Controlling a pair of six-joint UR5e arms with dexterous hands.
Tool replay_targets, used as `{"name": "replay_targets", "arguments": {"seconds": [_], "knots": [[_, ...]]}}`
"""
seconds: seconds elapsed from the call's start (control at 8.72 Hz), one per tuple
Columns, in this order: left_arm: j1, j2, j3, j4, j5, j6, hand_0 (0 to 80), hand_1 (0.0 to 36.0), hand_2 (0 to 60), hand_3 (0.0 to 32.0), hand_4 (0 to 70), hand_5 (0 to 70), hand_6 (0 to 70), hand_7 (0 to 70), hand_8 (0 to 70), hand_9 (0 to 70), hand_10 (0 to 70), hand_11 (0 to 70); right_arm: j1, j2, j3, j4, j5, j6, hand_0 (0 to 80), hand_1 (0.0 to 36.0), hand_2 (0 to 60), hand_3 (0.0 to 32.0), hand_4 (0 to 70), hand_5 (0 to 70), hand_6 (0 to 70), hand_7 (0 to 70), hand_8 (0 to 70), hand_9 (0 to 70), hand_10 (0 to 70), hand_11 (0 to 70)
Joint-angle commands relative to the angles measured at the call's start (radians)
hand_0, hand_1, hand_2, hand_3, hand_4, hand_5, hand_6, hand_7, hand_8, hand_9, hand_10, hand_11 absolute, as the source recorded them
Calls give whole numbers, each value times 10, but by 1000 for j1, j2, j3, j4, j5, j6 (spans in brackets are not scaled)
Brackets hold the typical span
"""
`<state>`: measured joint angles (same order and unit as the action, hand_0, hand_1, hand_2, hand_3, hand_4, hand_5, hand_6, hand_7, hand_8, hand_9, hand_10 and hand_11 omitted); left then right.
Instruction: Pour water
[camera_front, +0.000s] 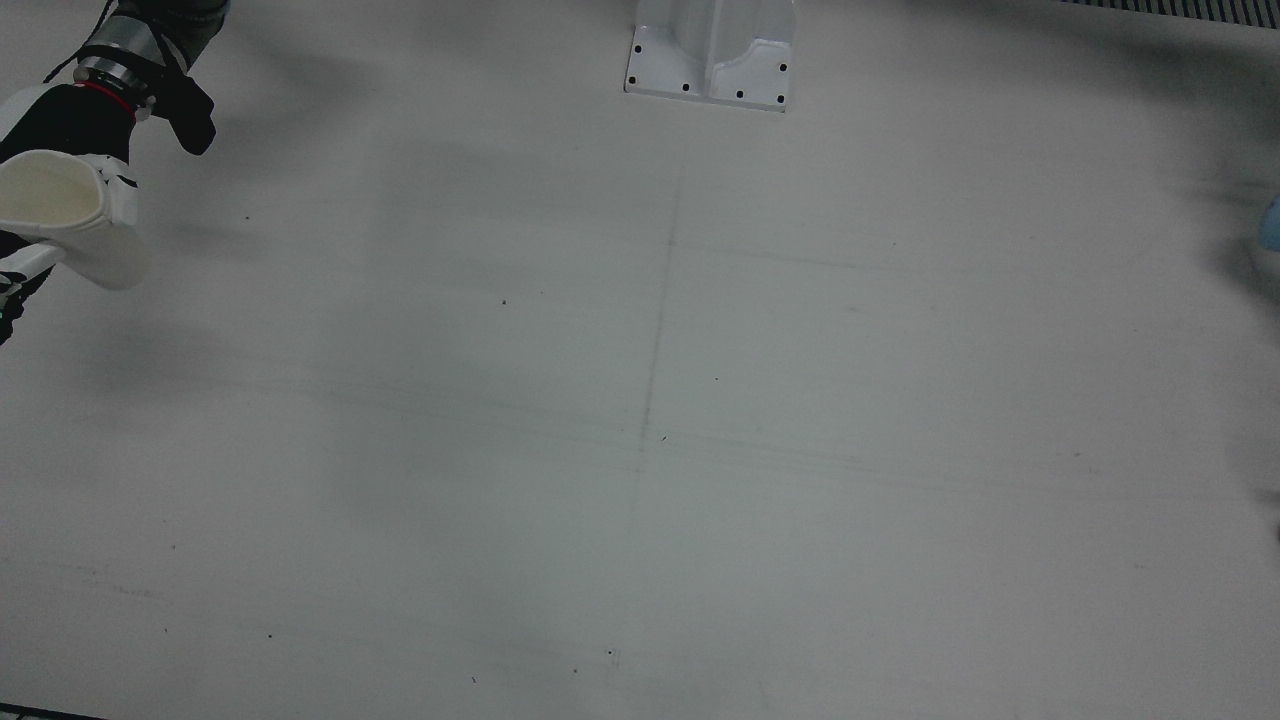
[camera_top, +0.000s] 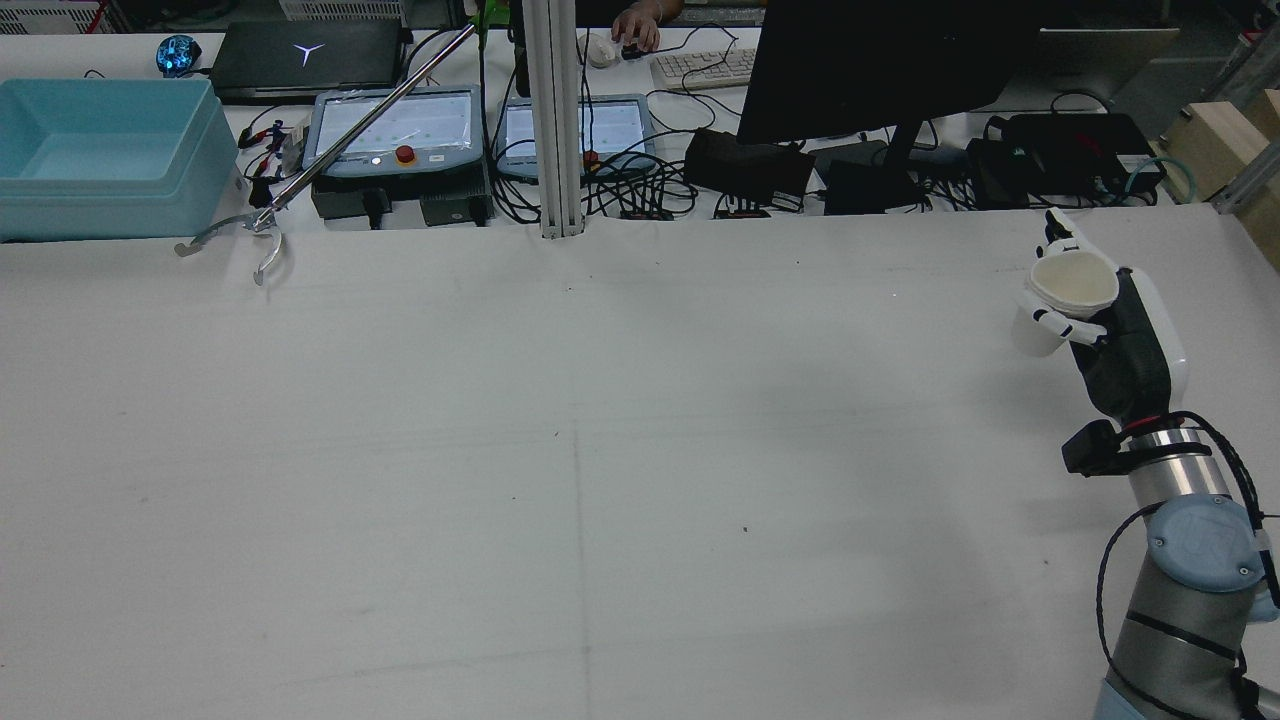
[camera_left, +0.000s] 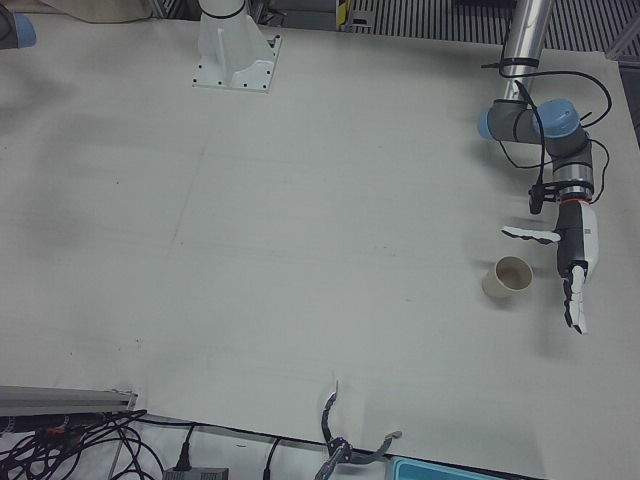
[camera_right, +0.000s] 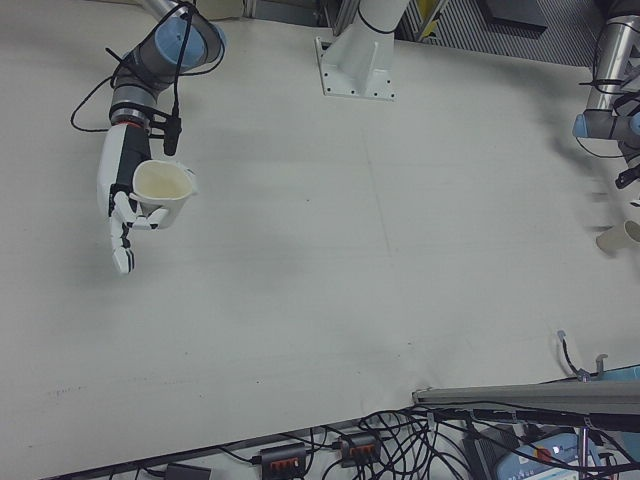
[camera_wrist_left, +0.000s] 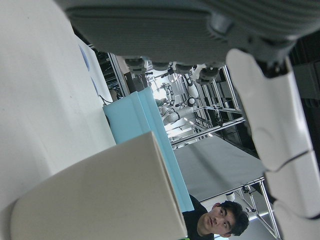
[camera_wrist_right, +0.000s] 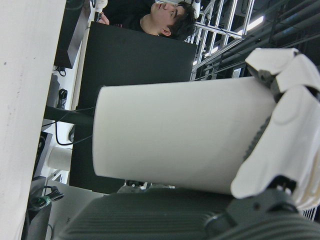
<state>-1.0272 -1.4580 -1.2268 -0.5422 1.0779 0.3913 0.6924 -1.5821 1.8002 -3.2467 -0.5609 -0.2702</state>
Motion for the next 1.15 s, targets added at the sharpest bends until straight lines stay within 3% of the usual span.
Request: {"name": "replay_targets", "arguments": {"seconds": [0.0, 0.34, 0.57, 1.03], "knots": [[-4, 34, -62, 11, -1, -22, 522, 117, 0, 0, 115, 0, 0, 10, 0, 0, 22, 52, -8, 50, -270, 136, 0, -9, 406, 112, 318, 0, 261, 700, 82, 144, 77, 139, 106, 157], [-4, 76, -124, 8, -1, -25, 523, 122, 0, 12, 102, 0, 0, 6, 0, 0, 23, 54, 4, 91, -473, 315, -1, -15, 412, 115, 332, 0, 284, 700, 91, 155, 98, 167, 132, 194], [-4, 122, -183, 10, -1, -22, 526, 130, 0, 50, 100, 0, 0, 6, 0, 0, 24, 55, 6, 86, -530, 329, -4, -18, 409, 115, 338, 0, 288, 700, 91, 157, 93, 160, 128, 188], [-2, 126, -186, 8, -1, -25, 528, 134, 0, 70, 101, 0, 0, 14, 0, 0, 28, 63, 7, 136, -662, 352, -11, -44, 411, 111, 329, 0, 301, 700, 106, 177, 98, 167, 129, 191]]}}
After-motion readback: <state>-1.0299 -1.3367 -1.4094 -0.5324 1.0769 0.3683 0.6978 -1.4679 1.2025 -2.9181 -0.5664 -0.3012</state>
